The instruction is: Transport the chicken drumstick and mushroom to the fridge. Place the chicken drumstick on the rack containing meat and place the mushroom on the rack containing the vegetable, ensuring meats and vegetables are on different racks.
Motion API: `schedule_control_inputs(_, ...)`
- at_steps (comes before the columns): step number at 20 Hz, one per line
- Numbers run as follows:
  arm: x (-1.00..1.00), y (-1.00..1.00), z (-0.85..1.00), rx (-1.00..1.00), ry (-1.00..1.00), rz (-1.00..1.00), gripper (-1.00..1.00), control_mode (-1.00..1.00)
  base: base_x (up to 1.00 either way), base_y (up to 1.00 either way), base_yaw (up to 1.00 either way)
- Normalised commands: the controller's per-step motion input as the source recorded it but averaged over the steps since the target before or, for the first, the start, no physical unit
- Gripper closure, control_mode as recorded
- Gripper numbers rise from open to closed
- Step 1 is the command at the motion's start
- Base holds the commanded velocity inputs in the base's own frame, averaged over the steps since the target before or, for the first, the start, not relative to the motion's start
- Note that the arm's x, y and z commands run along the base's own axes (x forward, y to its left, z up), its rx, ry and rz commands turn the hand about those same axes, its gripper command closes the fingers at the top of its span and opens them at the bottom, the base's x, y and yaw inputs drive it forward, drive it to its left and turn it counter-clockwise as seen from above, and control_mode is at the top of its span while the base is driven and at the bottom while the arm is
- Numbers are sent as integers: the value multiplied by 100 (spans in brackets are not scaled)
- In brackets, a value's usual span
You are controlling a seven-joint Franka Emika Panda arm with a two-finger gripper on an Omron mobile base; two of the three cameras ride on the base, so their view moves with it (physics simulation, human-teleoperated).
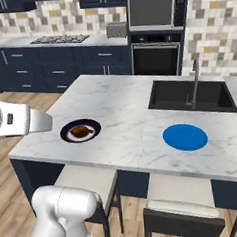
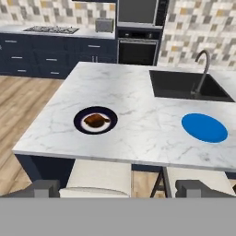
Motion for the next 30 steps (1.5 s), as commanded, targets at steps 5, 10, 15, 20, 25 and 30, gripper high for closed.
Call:
schedule_control_inputs(5, 0, 0, 0, 0, 0, 0, -100, 100, 100, 0, 0)
schedule_control_inputs(10, 78, 0, -31, 0, 5, 3, -100, -100, 20, 0, 0)
schedule_control_inputs(15, 74, 0, -54, 0, 17, 15, -100, -100, 0, 0, 0)
schedule_control_inputs(20, 82, 0, -61, -5, 16, 21, -100, -100, 0, 0, 0)
schedule_control_inputs(25, 82, 1, -55, -11, 13, 19, -100, -100, 0, 0, 0)
schedule_control_inputs(30, 68, 15, -40, -11, 8, 11, -100, -100, 0, 0, 0)
